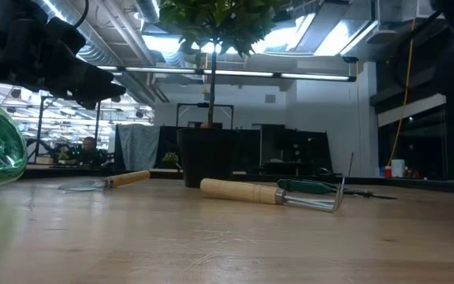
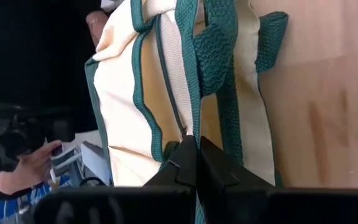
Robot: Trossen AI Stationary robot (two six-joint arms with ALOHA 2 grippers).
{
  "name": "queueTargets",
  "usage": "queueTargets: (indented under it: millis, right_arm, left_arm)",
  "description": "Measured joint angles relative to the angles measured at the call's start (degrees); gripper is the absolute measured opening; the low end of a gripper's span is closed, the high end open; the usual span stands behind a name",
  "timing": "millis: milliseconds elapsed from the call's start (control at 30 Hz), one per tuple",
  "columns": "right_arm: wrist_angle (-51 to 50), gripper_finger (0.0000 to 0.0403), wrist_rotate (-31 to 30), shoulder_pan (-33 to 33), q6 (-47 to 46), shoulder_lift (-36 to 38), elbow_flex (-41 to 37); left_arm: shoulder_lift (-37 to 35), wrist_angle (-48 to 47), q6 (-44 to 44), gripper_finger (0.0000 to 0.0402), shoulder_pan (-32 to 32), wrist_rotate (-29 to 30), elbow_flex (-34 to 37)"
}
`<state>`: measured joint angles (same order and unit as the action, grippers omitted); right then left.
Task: Pick & Place Garden tools in Gardening bag
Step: Prepare the white gardening bag
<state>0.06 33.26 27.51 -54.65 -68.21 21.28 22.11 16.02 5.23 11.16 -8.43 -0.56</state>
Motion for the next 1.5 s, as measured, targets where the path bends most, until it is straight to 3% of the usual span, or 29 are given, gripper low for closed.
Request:
queueTargets:
  millis: [467, 633, 833, 1033, 1267, 1500]
  right_arm:
    - [-1.95, 0.0002, -2.65, -7.15, 12.95, 3.04, 0.36]
    - [-13.61, 0.0002, -6.04, -10.43, 21.33, 3.04, 6.28]
    - [-31.17, 0.0002, -16.73, -12.56, 31.04, 3.04, 16.39]
    - [-40.65, 0.0002, -29.60, -12.50, 33.07, 3.06, 23.65]
    - [-44.47, 0.0002, -37.20, -10.93, 36.23, 3.06, 26.11]
    - [-41.54, 0.0002, -45.33, -6.55, 40.57, 3.06, 26.14]
  left_arm:
    - [-0.02, 0.01, -0.01, 0.0224, -0.01, -0.02, -0.02]
    - [-0.01, 0.00, 0.00, 0.0224, -0.01, -0.02, -0.02]
    - [-0.02, 0.01, -0.02, 0.0224, -0.02, -0.02, -0.02]
    - [-0.01, 0.01, 0.00, 0.0224, 0.00, -0.01, -0.02]
    - [0.00, 0.01, 0.00, 0.0224, -0.01, -0.02, -0.01]
    - [0.00, -0.01, 0.00, 0.0224, 0.00, -0.02, -0.02]
